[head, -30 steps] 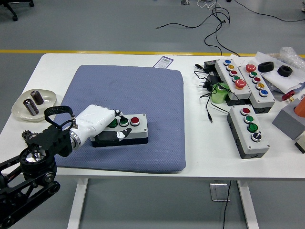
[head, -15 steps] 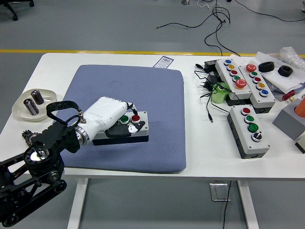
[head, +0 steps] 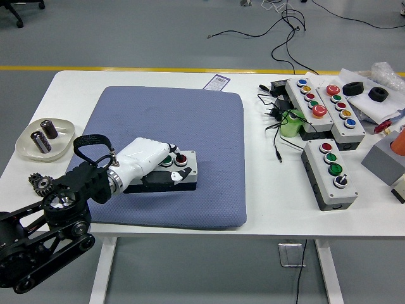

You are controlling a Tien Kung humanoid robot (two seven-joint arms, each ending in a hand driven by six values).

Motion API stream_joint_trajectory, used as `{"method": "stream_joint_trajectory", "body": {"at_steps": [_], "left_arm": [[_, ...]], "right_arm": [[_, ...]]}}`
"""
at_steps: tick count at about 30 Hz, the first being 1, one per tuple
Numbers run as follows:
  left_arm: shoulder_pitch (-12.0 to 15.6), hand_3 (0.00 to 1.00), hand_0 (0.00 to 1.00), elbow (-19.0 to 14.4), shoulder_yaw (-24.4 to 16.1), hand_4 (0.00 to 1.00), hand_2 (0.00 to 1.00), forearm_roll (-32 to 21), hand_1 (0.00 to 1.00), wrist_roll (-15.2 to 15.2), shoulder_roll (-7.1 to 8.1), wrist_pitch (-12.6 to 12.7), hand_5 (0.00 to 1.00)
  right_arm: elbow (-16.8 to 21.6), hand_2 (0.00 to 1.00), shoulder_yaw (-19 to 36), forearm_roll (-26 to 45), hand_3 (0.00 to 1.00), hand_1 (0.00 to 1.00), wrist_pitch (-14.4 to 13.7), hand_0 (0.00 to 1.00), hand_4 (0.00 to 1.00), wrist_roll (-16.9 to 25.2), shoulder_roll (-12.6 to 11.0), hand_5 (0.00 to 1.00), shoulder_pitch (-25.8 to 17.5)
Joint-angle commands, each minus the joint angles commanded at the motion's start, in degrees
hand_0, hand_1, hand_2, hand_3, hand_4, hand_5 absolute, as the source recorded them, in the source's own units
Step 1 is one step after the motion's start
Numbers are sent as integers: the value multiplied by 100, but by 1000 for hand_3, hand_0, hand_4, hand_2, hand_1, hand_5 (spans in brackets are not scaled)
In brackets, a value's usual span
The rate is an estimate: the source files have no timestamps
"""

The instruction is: Pick up the button,place it on the desk,press the button,press the button

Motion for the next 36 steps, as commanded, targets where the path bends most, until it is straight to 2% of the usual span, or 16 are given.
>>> {"method": "stream_joint_trajectory", "body": {"at_steps": [3, 6, 10, 11, 13, 15, 16, 17, 18, 19, 22, 23, 25, 28, 32, 36], "left_arm": [[17, 634, 2, -61, -58, 676, 2, 25, 2, 7, 20, 40, 998], [78, 644, 6, -231, -270, 676, 2, -171, 2, 22, 36, 389, 998], [184, 644, 6, -589, -712, 676, 2, -468, 2, 0, 50, 1170, 998], [205, 812, 49, -662, -835, 680, 139, -609, 61, -57, 52, 1353, 998], [230, 812, 49, -725, -1085, 680, 139, -1054, 61, -226, 46, 1831, 998], [229, 812, 49, -635, -1306, 680, 139, -1564, 61, -508, 9, 2340, 998], [229, 812, 49, -587, -1366, 680, 139, -1718, 61, -597, -4, 2489, 998], [231, 941, 501, -487, -1461, 644, 696, -1954, 663, -750, -28, 2694, 998], [232, 941, 501, -371, -1543, 644, 696, -2196, 663, -899, -60, 2823, 998], [235, 941, 501, -262, -1612, 644, 696, -2419, 663, -1026, -90, 2844, 998], [326, 941, 501, 95, -1969, 644, 696, -3113, 663, -1195, -195, 2571, 998], [376, 954, 849, 211, -2118, 629, 983, -3334, 914, -1202, -213, 2444, 998], [472, 954, 849, 376, -2293, 629, 983, -3666, 914, -1273, -223, 2278, 998], [650, 954, 849, 633, -2460, 629, 983, -4390, 914, -1601, -280, 2203, 998], [880, 952, 861, 777, -2717, 621, 983, -5289, 918, -1880, -497, 2356, 998], [1026, 957, 875, 782, -2868, 617, 981, -5428, 923, -1949, -629, 2357, 998]], "right_arm": [[0, 728, 13, -8, 624, 667, 1, 535, 309, 0, 0, 131, -4], [0, 727, 8, -9, 624, 667, 2, 535, 309, -1, 0, 131, -7], [0, 727, 23, -9, 624, 667, 1, 535, 309, 1, 0, 131, -12], [0, 728, 21, -1, 623, 667, 1, 536, 308, 2, 0, 131, -13], [0, 728, 11, 15, 623, 667, 0, 536, 308, 2, 0, 131, -13], [0, 728, -2, 26, 623, 667, -1, 536, 308, -1, 0, 131, -13], [0, 728, -6, 26, 623, 667, -1, 536, 308, -4, 0, 131, -13], [0, 727, -12, 25, 623, 666, -3, 534, 308, -8, 0, 130, -13], [0, 727, -18, 30, 623, 666, -3, 534, 308, -9, 0, 130, -15], [0, 727, -24, 37, 623, 666, -2, 534, 308, -10, 0, 130, -16], [0, 727, -66, 26, 623, 666, 0, 534, 308, -21, 0, 130, -14], [0, 726, -85, 34, 623, 666, -3, 537, 308, -25, 0, 130, -14], [0, 726, -64, 21, 623, 666, -6, 537, 308, -27, 0, 130, -17], [0, 726, -22, -19, 623, 666, -4, 537, 308, -30, 0, 130, -20], [0, 727, 24, -63, 623, 666, -5, 538, 307, -42, 0, 130, -24], [0, 727, 64, -107, 623, 666, -3, 541, 307, -45, 0, 133, -30]]}}
